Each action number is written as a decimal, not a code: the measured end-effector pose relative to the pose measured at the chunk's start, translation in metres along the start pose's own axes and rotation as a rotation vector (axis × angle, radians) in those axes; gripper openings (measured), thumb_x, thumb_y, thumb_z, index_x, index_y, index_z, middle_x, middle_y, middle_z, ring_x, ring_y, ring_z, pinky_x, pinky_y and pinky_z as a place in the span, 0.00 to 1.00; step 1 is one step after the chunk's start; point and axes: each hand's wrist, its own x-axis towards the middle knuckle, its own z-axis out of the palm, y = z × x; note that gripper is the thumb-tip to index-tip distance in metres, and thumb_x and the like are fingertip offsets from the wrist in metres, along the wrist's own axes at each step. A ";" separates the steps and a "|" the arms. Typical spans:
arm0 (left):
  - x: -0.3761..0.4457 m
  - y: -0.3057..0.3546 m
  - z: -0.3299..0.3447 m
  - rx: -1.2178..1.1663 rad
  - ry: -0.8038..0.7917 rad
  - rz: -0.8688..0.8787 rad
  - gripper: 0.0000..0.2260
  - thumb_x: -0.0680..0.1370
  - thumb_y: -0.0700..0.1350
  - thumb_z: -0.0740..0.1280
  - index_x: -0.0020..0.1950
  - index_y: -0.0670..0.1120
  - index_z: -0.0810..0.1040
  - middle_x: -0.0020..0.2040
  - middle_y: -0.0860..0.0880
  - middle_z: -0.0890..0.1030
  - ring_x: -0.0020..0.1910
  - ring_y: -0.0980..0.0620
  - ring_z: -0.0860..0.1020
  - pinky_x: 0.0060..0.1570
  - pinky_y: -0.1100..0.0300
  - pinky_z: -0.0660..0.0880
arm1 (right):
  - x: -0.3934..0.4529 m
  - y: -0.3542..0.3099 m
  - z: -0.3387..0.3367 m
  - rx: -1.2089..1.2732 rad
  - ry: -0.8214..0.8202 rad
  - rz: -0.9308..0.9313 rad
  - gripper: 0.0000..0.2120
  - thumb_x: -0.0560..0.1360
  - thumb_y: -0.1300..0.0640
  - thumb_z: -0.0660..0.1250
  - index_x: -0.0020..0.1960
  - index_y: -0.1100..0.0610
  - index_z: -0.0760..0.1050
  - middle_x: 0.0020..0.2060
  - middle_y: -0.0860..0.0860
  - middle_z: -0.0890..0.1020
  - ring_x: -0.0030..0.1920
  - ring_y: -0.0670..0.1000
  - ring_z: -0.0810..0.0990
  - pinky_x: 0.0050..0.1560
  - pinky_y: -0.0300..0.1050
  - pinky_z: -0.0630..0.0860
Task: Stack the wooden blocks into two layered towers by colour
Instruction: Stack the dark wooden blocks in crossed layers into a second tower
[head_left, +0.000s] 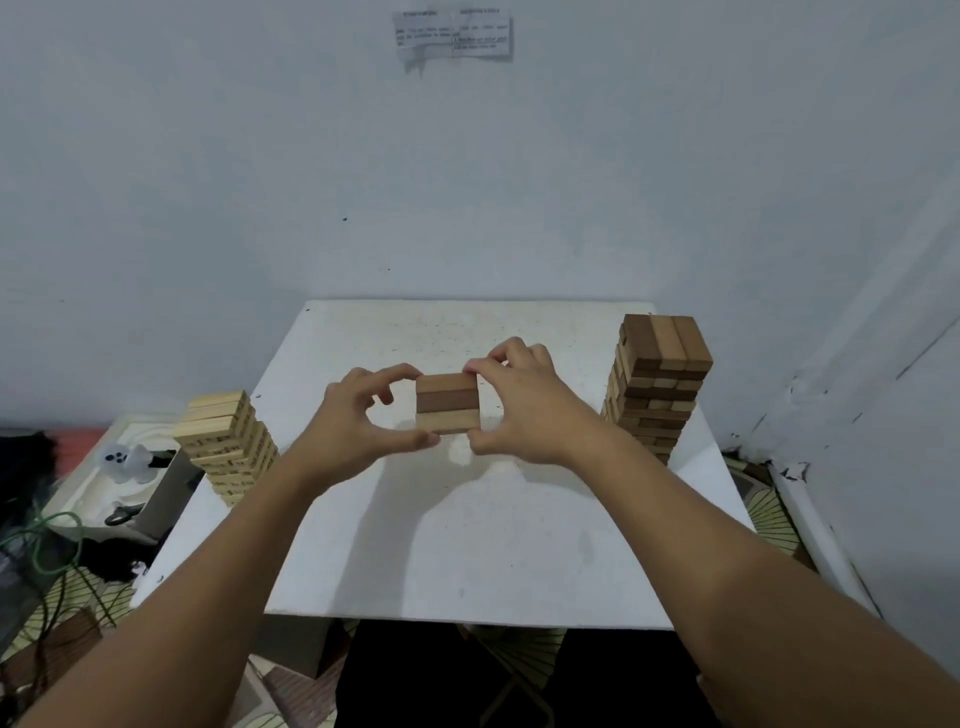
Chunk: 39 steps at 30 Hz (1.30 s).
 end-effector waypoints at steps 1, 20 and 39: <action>0.004 0.009 -0.006 -0.002 0.011 0.023 0.26 0.66 0.55 0.83 0.61 0.66 0.79 0.52 0.52 0.73 0.52 0.59 0.71 0.53 0.62 0.68 | 0.003 -0.003 -0.011 -0.013 0.010 -0.012 0.34 0.70 0.47 0.75 0.74 0.47 0.68 0.66 0.47 0.64 0.66 0.50 0.59 0.63 0.44 0.69; 0.072 0.148 0.024 -0.102 -0.068 0.279 0.24 0.67 0.55 0.83 0.61 0.60 0.82 0.42 0.53 0.67 0.41 0.54 0.66 0.42 0.59 0.65 | -0.038 0.037 -0.174 -0.239 0.106 0.186 0.31 0.70 0.39 0.74 0.72 0.35 0.69 0.68 0.46 0.65 0.71 0.52 0.59 0.65 0.49 0.53; 0.081 0.170 0.095 -0.115 -0.251 0.214 0.21 0.67 0.56 0.83 0.57 0.60 0.83 0.42 0.53 0.66 0.40 0.54 0.67 0.39 0.61 0.65 | -0.089 0.112 -0.172 0.195 0.021 0.354 0.29 0.72 0.44 0.77 0.70 0.35 0.72 0.70 0.46 0.65 0.74 0.50 0.58 0.68 0.54 0.64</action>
